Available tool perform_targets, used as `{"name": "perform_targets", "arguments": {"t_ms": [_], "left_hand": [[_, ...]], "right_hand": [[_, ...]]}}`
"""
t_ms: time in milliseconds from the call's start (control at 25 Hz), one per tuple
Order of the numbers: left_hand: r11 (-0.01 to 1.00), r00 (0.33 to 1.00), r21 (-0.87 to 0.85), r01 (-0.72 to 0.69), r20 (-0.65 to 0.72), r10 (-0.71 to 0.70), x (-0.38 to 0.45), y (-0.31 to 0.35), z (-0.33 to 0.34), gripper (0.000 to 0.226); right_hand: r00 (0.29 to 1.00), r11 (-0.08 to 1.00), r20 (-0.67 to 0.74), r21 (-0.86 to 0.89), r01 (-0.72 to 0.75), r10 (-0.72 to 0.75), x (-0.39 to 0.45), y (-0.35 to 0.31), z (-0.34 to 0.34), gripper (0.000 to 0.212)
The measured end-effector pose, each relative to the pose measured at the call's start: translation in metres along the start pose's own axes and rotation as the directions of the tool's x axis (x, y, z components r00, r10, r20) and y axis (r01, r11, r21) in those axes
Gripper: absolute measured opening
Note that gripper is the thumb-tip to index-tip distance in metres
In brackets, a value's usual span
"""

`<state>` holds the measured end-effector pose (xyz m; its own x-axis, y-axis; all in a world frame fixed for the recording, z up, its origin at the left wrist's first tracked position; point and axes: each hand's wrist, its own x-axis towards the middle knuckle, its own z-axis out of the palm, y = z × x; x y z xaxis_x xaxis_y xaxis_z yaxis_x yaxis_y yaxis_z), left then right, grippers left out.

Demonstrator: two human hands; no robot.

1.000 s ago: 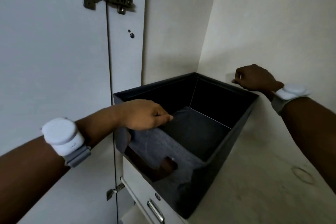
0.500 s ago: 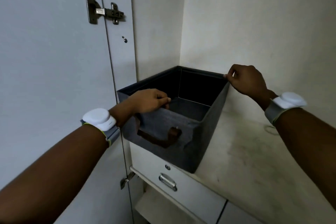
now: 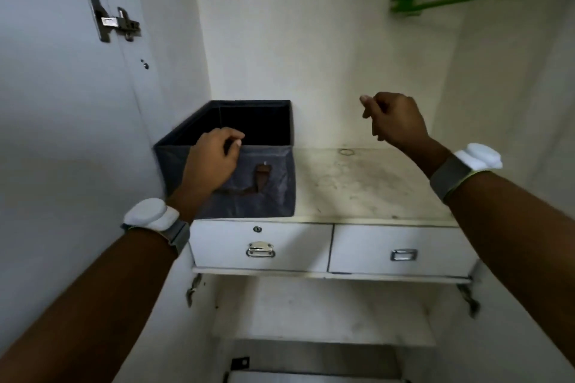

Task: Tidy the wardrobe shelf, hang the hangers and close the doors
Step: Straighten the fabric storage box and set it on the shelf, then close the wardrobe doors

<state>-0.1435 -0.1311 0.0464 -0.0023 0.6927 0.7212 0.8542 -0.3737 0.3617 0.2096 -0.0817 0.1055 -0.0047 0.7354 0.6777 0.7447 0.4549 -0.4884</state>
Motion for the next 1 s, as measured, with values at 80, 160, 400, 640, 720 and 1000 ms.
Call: {"name": "perform_targets", "arguments": {"t_ms": [80,160,400,640,720,1000], "left_hand": [[0.992,0.991,-0.094,-0.080,-0.115,0.069,-0.007,0.025,-0.027,0.021],[0.979,0.939,-0.050,-0.197,-0.296,0.174,-0.015,0.050,-0.071,0.022],[0.950,0.797,-0.124,-0.285,-0.582,0.163,-0.033,0.107,-0.232,0.021],[0.955,0.811,-0.185,-0.234,-0.579,0.086,-0.103,0.146,-0.310,0.019],[0.938,0.849,-0.280,-0.206,-0.527,0.029,-0.130,0.162,-0.307,0.022],[0.926,0.904,-0.370,-0.078,-0.417,-0.090,-0.159,0.182,-0.277,0.041]], "right_hand": [[0.990,0.997,-0.134,-0.067,-0.042,0.033,-0.020,-0.007,-0.048,0.051],[0.946,0.988,-0.323,-0.130,-0.083,0.037,-0.033,-0.012,-0.096,0.050],[0.834,0.999,-0.551,0.029,0.017,0.002,-0.080,-0.032,-0.228,0.041],[0.710,0.981,-0.703,0.099,0.165,-0.049,-0.156,-0.046,-0.328,0.020],[0.725,0.983,-0.687,0.093,0.158,-0.052,-0.178,-0.048,-0.347,0.022],[0.827,0.989,-0.557,-0.146,-0.005,-0.078,-0.246,-0.077,-0.342,0.041]]}}
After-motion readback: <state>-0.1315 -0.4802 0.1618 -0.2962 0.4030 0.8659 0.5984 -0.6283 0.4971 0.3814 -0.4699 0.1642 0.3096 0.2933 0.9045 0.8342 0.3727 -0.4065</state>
